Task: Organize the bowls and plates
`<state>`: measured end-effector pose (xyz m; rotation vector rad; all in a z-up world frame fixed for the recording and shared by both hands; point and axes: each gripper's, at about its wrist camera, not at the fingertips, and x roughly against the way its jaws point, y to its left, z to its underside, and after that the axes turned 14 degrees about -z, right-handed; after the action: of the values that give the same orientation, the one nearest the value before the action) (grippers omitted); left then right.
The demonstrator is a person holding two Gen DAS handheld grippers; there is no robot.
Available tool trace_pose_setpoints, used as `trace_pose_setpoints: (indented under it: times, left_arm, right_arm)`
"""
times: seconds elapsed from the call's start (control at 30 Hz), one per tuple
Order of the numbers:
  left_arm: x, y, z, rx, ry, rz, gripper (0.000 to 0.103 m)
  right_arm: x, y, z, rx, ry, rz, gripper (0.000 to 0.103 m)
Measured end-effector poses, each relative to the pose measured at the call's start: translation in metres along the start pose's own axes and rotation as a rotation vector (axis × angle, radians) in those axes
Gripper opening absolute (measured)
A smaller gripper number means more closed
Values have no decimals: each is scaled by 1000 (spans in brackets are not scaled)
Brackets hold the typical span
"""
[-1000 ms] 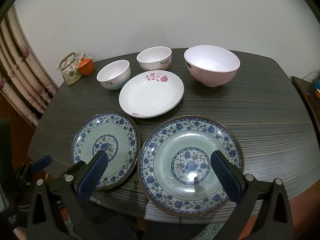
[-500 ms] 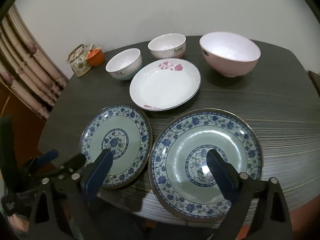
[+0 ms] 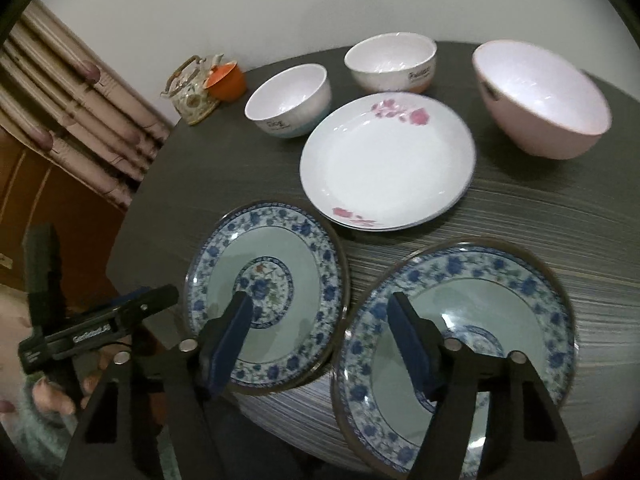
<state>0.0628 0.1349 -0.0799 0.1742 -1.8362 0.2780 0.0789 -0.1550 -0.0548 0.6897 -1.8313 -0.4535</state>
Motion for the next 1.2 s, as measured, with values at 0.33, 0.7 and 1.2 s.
trace_pose_setpoints:
  times: [0.33, 0.7, 1.2]
  left_arm:
    - [-22, 13, -11, 37, 88, 84, 64]
    - [-37, 16, -12, 33, 126, 117, 52]
    - [-53, 9, -9, 2, 133, 124, 21]
  right_arm:
    - [-41, -17, -26, -66, 114, -73, 45]
    - [-67, -34, -36, -95, 165, -44, 39]
    - [-84, -43, -33, -108, 197, -74, 22]
